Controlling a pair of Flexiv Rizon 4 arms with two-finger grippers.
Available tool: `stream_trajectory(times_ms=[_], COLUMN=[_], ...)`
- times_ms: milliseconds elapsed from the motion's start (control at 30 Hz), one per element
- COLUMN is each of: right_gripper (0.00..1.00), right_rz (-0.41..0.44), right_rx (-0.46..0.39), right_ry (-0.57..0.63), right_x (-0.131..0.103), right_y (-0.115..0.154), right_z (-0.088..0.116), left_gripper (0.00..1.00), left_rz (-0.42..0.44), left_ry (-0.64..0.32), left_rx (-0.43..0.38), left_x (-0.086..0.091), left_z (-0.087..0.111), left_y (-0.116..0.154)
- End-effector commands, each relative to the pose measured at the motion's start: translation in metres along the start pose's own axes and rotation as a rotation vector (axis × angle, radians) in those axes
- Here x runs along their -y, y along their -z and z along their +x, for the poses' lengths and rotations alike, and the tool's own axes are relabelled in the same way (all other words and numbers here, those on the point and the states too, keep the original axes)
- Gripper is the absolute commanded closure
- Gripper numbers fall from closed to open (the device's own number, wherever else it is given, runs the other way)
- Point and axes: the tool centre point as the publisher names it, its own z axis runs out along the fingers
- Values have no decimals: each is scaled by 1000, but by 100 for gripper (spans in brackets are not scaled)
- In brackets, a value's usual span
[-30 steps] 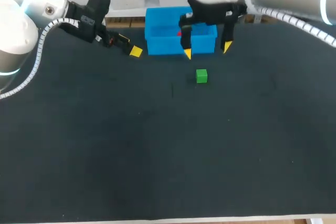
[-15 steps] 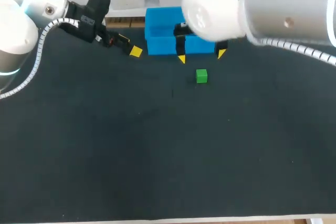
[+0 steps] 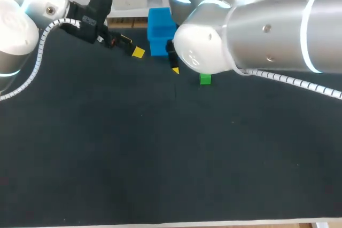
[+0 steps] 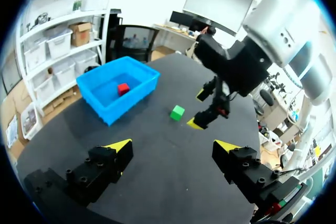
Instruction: Use the left arm to pick the red cube and place it into the blue plastic box first, then use the right arm to grasp the green cube and put it into the same blue plastic box after the first action is fully finished.
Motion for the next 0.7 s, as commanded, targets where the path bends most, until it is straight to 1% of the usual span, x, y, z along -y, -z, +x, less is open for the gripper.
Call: stream_trajectory(times_ms=[33, 300, 700], right_gripper=[0, 0, 0], right_rz=[11, 15, 4], right_rx=[-26, -36, -49], right_ry=[-3, -9, -3], right_x=[0, 11, 25], right_y=[-8, -16, -32], right_z=[-13, -16, -12], left_gripper=[0, 0, 0], left_rz=[1, 1, 1], left_ry=[-3, -3, -3], left_rx=[5, 5, 5], left_x=[0, 0, 0], left_z=[1, 1, 1], left_y=[0, 0, 0])
